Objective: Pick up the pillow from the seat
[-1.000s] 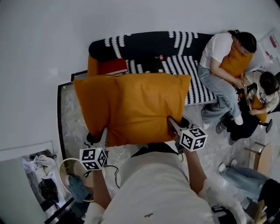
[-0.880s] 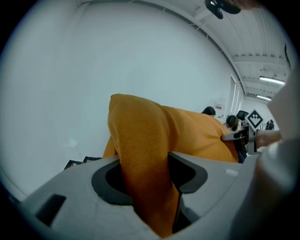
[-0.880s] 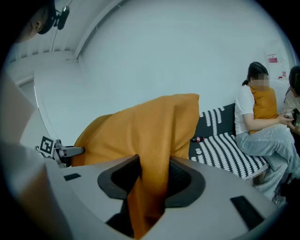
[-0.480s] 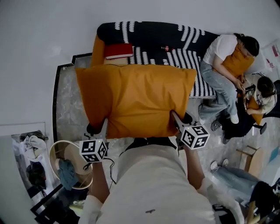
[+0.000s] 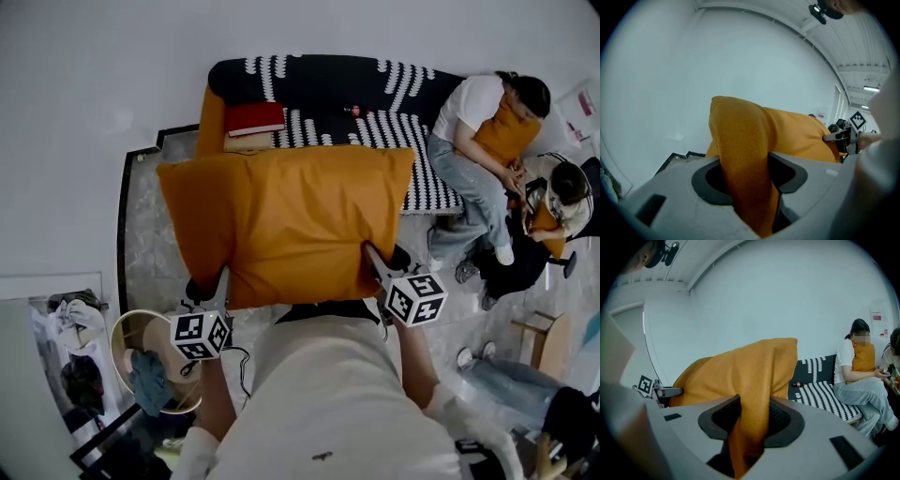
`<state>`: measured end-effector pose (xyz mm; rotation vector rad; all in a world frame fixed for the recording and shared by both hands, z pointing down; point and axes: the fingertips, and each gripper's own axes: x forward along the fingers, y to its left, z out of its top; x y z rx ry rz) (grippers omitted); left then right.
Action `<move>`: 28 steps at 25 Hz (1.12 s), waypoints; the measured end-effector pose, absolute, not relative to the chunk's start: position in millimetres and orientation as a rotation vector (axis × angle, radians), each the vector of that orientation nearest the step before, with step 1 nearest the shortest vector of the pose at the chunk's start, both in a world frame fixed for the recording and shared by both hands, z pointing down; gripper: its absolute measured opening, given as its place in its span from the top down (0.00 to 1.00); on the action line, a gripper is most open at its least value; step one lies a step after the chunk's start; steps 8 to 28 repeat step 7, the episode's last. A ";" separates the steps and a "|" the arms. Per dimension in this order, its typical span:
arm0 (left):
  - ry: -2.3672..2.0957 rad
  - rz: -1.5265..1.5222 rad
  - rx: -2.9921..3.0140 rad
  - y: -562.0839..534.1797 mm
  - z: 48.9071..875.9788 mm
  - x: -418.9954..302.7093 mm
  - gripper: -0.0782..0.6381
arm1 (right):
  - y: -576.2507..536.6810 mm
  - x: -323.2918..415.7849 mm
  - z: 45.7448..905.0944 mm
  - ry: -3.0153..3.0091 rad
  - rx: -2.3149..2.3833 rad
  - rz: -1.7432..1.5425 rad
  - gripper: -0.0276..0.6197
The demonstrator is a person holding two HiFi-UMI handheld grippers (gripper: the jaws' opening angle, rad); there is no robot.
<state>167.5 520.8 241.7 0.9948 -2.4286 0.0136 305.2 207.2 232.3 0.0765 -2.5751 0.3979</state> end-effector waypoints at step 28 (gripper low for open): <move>-2.415 0.027 1.005 515.8 241.5 165.4 0.57 | 205.9 310.1 231.4 -2.576 0.077 0.378 0.73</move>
